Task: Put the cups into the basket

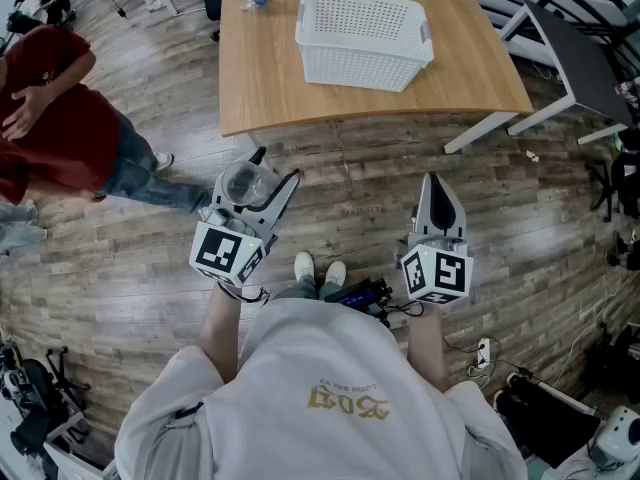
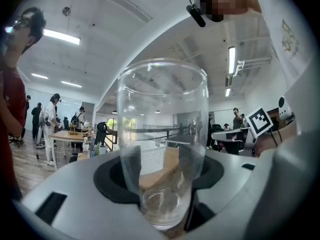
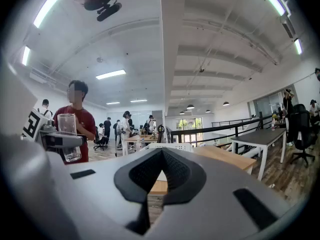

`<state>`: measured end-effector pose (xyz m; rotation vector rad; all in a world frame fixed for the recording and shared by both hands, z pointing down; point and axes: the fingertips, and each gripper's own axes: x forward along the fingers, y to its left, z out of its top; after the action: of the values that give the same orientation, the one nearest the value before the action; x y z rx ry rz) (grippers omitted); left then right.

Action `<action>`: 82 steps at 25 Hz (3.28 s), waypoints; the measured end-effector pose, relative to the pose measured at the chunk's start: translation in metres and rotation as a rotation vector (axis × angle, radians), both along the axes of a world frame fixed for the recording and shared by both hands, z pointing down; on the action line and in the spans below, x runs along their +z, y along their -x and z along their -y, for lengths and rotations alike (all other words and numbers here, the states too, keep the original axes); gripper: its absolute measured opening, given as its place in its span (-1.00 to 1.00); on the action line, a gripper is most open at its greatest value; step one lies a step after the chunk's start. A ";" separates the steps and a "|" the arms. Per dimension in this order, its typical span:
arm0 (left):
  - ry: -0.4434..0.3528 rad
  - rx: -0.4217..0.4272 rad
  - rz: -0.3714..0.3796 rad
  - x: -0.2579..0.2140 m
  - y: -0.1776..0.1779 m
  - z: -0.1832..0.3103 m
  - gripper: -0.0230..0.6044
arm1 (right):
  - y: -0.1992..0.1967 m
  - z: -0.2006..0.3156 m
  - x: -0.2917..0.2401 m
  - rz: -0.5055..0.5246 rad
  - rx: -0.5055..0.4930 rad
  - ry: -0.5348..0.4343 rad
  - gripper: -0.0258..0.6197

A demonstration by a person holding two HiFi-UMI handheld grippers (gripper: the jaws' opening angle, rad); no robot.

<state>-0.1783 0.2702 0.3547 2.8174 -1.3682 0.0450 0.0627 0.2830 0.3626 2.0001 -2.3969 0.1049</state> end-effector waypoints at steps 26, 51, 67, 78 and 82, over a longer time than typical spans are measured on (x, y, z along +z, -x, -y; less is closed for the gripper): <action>0.011 -0.060 0.014 -0.003 -0.040 -0.023 -0.08 | -0.035 -0.013 -0.003 0.033 -0.058 -0.034 -0.89; 0.010 0.010 0.008 -0.011 -0.056 0.083 -0.08 | -0.034 0.086 -0.007 0.044 -0.031 -0.029 -0.89; 0.024 0.094 -0.008 -0.013 -0.036 0.158 -0.08 | -0.003 0.139 -0.007 0.038 0.026 -0.004 -0.89; 0.038 0.082 -0.001 -0.010 -0.043 0.184 -0.08 | -0.008 0.172 -0.010 0.047 0.011 -0.017 -0.89; 0.036 0.074 -0.008 -0.011 -0.053 0.200 -0.08 | -0.014 0.194 -0.013 0.049 -0.010 -0.023 -0.89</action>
<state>-0.1253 0.0699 0.3433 2.8341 -1.2485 0.0585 0.0769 0.0895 0.3492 2.0185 -2.4478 0.1284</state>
